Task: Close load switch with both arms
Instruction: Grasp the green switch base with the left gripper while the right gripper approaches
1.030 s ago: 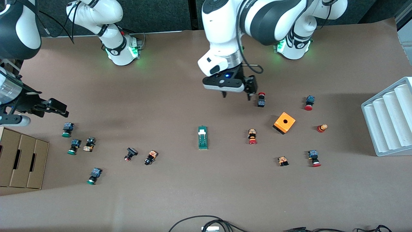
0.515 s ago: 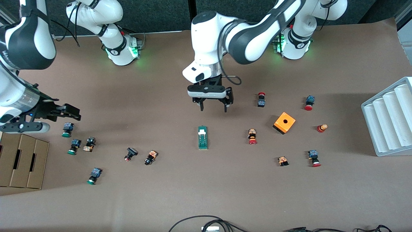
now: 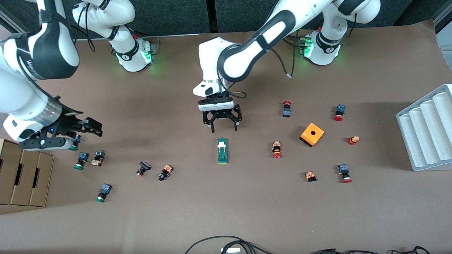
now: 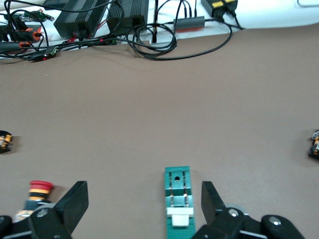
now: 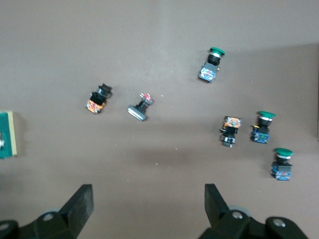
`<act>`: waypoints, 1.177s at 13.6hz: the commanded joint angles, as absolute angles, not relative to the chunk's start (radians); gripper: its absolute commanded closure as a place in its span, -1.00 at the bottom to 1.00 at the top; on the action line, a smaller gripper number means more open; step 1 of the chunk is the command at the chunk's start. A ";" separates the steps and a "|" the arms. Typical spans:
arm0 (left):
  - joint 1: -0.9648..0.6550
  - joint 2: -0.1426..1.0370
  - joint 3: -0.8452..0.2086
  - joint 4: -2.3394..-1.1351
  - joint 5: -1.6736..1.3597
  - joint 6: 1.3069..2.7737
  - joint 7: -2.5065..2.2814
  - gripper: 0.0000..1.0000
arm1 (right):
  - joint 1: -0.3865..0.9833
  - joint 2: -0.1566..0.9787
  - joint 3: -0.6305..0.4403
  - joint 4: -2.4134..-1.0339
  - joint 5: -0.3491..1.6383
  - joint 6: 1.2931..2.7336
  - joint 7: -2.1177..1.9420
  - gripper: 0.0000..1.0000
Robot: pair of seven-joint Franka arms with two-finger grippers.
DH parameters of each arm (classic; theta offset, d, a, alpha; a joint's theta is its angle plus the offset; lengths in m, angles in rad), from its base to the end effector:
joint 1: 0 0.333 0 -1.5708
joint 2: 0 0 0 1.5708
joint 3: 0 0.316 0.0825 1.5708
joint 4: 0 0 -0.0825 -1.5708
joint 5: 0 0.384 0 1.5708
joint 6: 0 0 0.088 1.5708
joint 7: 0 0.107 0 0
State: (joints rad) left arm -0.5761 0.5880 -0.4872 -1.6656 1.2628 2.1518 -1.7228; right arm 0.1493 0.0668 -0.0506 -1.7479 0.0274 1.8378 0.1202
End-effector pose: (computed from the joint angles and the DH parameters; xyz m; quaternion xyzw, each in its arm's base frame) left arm 0.4064 -0.5594 0.3075 -0.9263 0.0038 -0.3728 0.0549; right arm 0.5833 0.0607 0.5252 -0.9998 0.0141 -0.0103 0.0128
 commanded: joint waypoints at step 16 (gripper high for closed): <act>-0.646 0.937 -0.476 -1.635 2.020 1.915 -2.479 -1.00 | 0.466 0.379 -0.054 -1.494 0.144 2.011 1.001 -0.98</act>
State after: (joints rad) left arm -0.6208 0.9131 -0.4830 -1.6602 1.9819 1.9713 -2.4333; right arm 0.4438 0.3325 -0.0446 -1.5428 0.1190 1.9873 0.9427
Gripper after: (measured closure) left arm 0.000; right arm 0.004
